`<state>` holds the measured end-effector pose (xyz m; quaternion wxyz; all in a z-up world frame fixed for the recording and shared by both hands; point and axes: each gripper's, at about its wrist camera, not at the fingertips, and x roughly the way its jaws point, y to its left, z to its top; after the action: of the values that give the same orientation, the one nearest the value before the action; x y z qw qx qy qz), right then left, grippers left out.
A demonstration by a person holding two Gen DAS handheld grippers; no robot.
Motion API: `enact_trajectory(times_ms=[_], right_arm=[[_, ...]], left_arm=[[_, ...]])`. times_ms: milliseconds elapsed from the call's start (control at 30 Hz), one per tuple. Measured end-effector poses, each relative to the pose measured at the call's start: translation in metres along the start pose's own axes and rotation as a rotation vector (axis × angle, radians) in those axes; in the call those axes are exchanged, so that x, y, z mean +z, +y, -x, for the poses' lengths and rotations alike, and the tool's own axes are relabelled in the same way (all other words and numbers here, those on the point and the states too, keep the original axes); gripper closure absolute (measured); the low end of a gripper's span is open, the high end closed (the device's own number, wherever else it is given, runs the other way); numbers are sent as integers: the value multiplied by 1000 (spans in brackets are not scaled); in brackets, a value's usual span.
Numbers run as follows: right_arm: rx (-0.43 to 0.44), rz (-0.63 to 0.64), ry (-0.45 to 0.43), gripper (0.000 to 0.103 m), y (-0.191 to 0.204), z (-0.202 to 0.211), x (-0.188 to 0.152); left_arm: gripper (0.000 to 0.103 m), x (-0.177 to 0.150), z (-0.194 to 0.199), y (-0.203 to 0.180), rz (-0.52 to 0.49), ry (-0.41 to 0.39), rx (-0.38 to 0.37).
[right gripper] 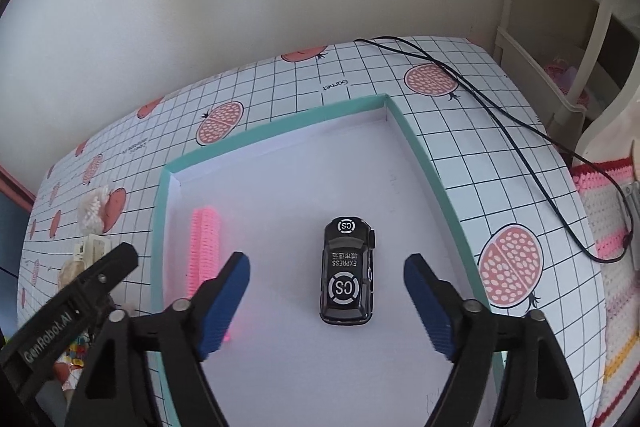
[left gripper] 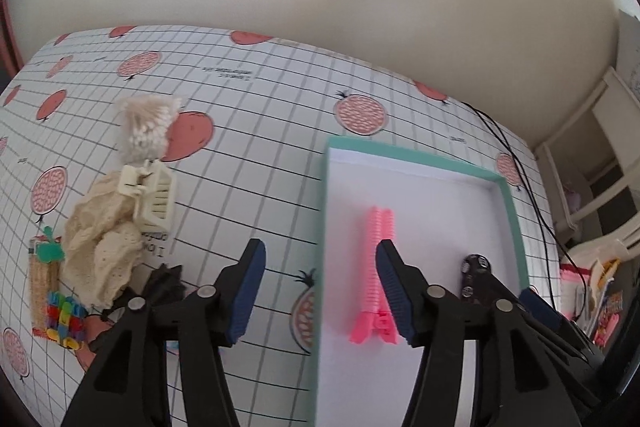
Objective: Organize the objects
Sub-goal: 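Open both grippers to release the roller and car in the tray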
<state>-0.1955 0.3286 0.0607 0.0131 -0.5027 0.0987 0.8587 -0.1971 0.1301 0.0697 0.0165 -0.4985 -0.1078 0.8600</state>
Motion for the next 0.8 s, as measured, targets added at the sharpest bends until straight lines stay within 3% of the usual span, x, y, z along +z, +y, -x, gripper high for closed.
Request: enact_trajectory(times_ms=[67, 200, 300, 500, 567, 800], right_arm=[[0, -5, 0, 7, -1, -1, -1], [-6, 6, -10, 0, 1, 0, -1], [-8, 14, -9, 0, 2, -1, -1], [-2, 5, 3, 0, 2, -5, -2], [-3, 7, 5, 0, 2, -5, -3], [-9, 3, 8, 0, 3, -5, -3]], left_arm=[[30, 1, -1, 6, 14, 2, 5], [29, 1, -1, 11, 19, 1, 9], [22, -1, 0, 12, 15, -6, 16], [20, 1, 1, 11, 18, -8, 23], [9, 1, 2, 11, 18, -20, 24], [0, 1, 7, 9, -1, -65, 39]])
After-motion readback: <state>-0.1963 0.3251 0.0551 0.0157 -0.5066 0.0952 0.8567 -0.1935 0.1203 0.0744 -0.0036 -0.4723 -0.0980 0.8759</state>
